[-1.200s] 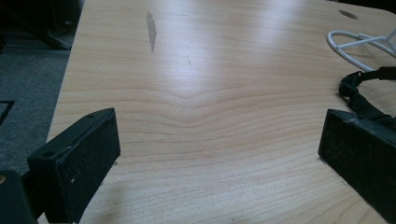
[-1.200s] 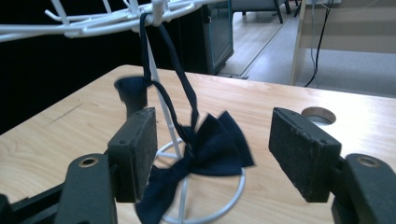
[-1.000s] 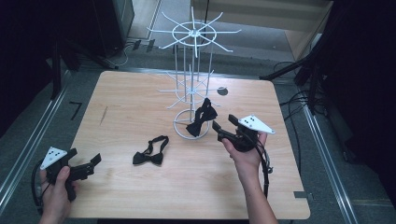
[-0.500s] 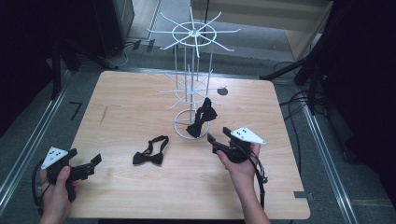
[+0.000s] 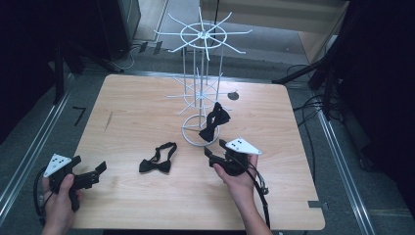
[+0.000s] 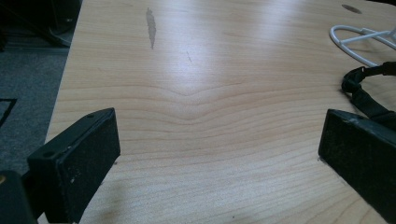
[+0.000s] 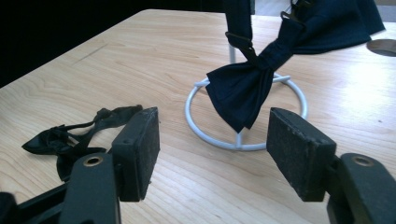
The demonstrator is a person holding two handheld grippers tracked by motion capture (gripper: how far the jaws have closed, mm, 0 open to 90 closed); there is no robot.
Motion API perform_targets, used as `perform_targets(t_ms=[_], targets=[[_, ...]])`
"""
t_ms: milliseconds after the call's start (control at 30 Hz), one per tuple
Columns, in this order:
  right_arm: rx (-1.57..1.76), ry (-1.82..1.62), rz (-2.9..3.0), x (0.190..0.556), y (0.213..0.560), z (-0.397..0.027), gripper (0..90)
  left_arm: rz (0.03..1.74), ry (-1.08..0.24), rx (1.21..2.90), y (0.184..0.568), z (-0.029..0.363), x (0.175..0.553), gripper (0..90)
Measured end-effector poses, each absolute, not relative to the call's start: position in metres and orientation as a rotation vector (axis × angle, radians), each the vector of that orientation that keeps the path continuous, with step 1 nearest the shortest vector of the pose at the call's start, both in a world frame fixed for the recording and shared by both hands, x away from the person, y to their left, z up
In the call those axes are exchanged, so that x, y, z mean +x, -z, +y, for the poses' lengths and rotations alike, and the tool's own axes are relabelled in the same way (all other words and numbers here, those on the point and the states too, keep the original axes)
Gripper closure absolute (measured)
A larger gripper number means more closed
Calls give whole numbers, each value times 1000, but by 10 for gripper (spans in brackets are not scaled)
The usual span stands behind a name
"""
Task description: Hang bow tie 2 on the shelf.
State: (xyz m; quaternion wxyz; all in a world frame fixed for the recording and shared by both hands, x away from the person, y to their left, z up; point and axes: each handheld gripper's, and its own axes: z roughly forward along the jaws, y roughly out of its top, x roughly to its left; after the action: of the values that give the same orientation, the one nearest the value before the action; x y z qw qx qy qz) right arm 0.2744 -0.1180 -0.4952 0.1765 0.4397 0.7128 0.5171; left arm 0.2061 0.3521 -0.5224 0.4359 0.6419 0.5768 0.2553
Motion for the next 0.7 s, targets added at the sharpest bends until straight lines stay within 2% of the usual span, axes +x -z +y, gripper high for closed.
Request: perform_targets(t_ms=[700], targets=[[1192, -1474, 2119, 270, 503, -55, 372, 1432, -635, 1607, 522, 352, 207, 0]])
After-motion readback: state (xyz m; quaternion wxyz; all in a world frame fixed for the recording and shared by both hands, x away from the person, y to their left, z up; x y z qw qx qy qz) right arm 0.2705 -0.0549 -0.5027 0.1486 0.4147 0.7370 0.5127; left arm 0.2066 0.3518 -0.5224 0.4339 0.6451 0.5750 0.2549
